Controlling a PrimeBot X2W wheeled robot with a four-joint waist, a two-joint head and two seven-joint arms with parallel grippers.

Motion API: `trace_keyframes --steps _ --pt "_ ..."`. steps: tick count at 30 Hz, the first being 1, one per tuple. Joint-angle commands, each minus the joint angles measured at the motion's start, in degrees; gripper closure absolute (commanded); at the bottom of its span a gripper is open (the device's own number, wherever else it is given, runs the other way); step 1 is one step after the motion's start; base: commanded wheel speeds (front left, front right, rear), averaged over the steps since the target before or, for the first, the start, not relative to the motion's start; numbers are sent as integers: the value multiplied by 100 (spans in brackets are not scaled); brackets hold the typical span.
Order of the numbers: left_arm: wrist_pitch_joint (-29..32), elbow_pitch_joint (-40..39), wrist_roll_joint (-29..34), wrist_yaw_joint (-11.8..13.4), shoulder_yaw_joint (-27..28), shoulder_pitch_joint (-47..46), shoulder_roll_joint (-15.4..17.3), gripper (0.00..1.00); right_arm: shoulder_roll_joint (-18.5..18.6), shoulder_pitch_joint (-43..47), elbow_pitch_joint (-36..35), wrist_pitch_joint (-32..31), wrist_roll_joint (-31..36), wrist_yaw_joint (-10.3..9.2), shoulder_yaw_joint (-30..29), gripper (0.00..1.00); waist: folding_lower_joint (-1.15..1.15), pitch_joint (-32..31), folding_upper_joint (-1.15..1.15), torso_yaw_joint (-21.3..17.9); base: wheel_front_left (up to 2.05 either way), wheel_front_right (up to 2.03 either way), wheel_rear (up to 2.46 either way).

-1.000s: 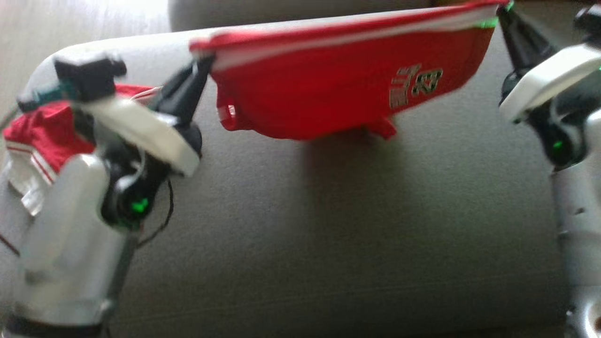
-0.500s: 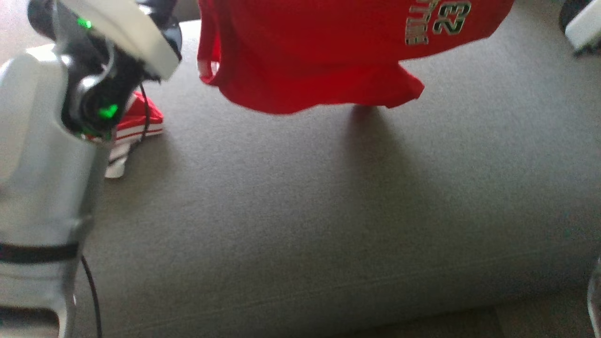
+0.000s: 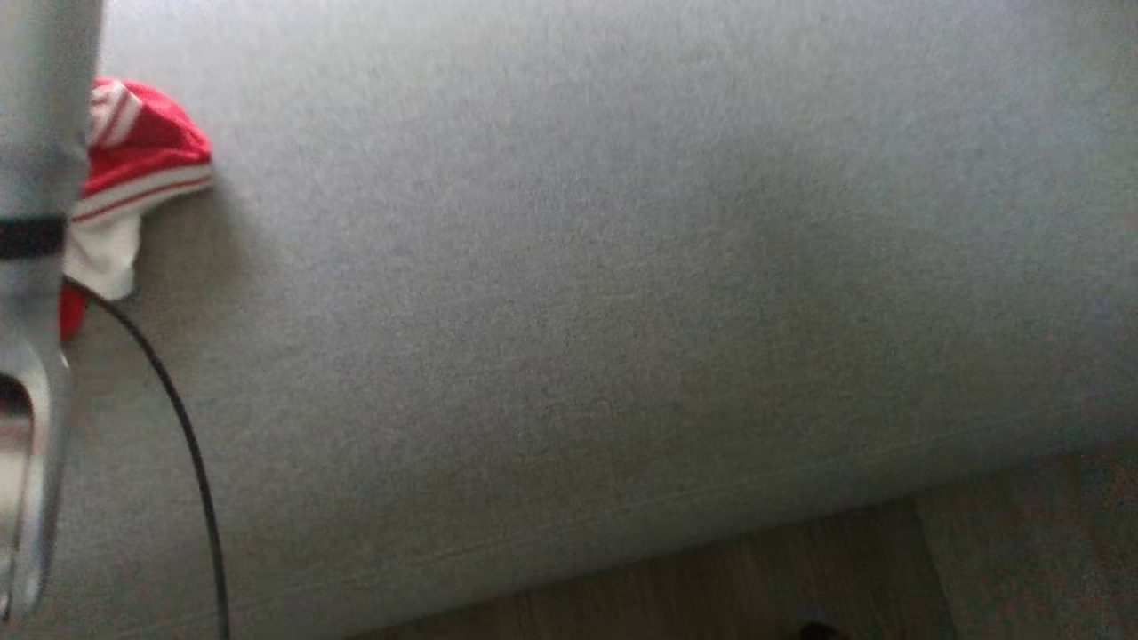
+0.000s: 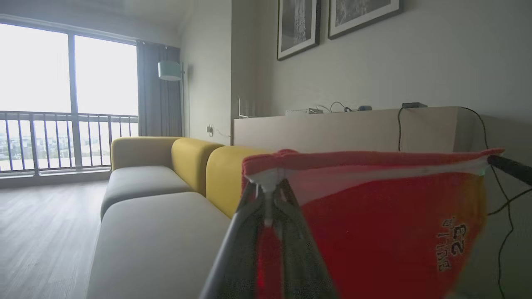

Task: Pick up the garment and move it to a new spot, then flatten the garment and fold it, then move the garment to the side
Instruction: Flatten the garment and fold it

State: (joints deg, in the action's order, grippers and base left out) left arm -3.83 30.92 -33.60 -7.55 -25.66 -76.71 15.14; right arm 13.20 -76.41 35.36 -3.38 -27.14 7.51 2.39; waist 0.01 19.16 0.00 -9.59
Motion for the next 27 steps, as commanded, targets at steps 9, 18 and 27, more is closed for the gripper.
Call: trace_keyframes --steps 9,18,27 --pt "-1096 773 265 8 -456 -408 12 100 181 -472 714 1249 137 -2 689 100 -1 1057 0 103 0 0 0" --pt "-1115 243 -203 7 -922 1359 131 100 678 924 694 752 -475 -2 1692 100 -1 847 0 111 0 0 0" --pt "-1116 -963 -924 7 -1773 3434 825 100 1644 3489 -951 -575 -1504 -2 1740 100 -1 366 0 165 0 0 0"
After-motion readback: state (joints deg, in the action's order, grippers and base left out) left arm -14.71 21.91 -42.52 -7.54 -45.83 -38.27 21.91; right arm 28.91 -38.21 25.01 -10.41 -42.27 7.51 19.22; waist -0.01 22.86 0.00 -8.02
